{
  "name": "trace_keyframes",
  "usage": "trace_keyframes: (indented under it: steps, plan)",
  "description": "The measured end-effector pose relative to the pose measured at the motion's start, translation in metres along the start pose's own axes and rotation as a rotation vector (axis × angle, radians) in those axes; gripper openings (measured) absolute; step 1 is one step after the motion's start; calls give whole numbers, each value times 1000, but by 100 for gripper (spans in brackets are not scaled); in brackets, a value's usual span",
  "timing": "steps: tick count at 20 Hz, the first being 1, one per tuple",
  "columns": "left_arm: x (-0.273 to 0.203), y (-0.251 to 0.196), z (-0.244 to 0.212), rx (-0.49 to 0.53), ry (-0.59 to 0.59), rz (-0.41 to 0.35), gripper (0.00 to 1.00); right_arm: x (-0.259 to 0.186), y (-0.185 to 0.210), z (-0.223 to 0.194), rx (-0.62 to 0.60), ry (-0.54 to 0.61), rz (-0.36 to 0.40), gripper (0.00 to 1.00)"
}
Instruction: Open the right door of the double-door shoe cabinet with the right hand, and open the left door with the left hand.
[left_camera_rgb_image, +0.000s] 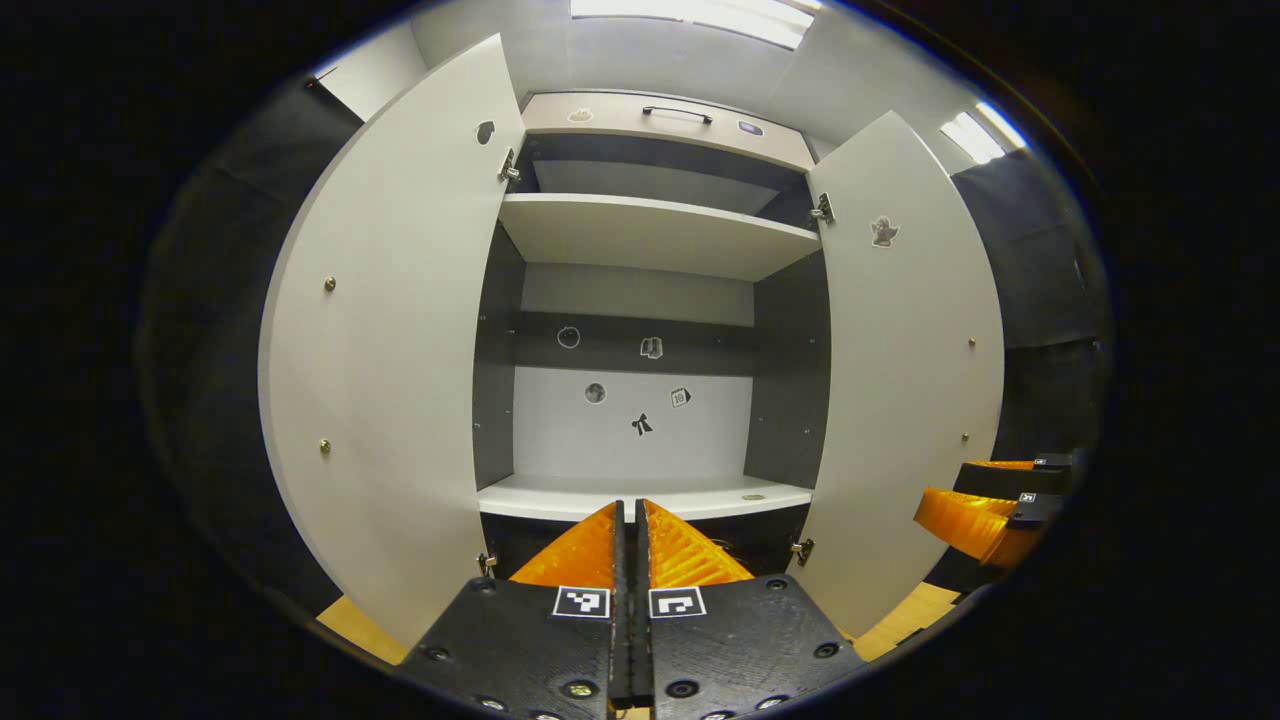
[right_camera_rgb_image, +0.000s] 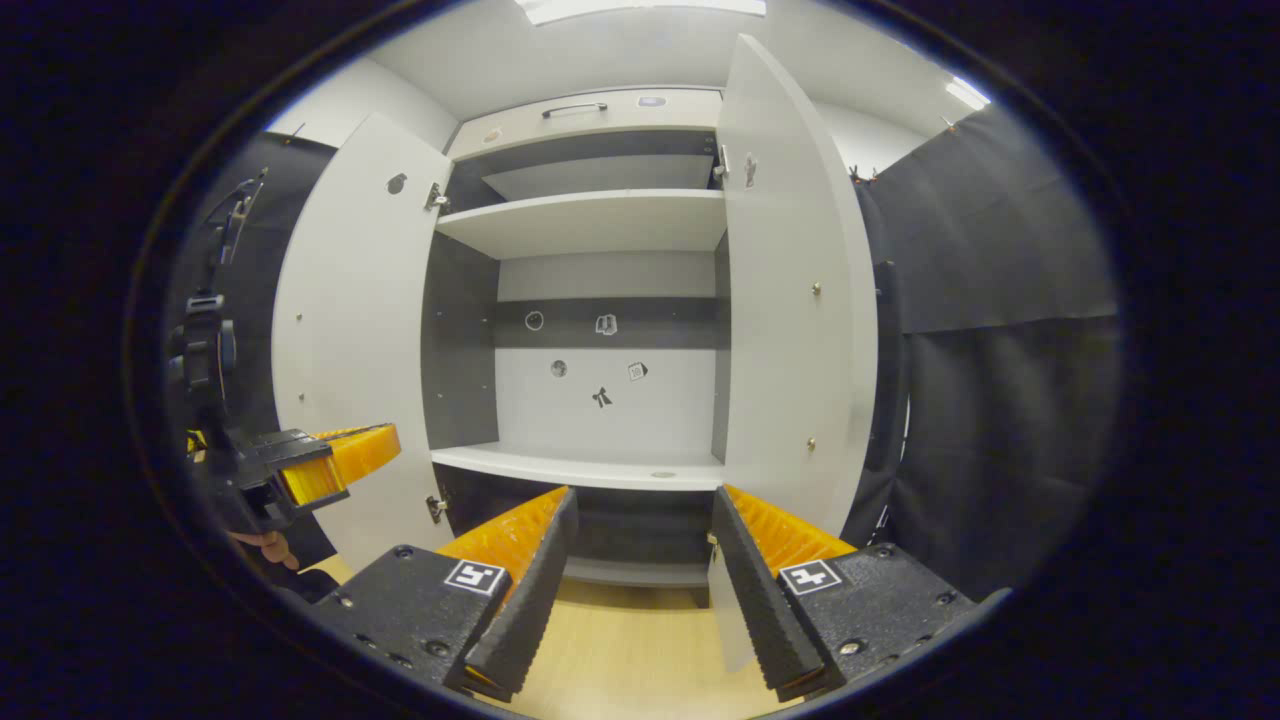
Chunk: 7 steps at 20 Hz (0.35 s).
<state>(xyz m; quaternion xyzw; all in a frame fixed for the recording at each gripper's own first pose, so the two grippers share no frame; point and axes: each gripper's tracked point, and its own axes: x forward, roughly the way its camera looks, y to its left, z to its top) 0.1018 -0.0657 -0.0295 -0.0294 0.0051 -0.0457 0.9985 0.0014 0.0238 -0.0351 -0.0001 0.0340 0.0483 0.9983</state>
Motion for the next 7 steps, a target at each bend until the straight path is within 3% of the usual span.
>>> trace_keyframes:
  steps: [1,2,3,5,6,7]
  plan:
    - [0,1,4,3,-16,8,0,0,0,0,4,1,2,85]
    - [-2,2,6,12,-25,19,19,-1,-1,0,7,0,4,85]
    - [-3,3,7,28,-28,33,32,-1,-1,1,8,-2,3,85]
    - [-3,3,6,64,-8,46,36,-1,-1,1,9,-8,2,85]
    - [-4,3,4,70,-2,50,44,-1,0,2,11,-11,4,85]
    - [-3,3,3,70,4,47,60,-1,2,2,13,-13,7,85]
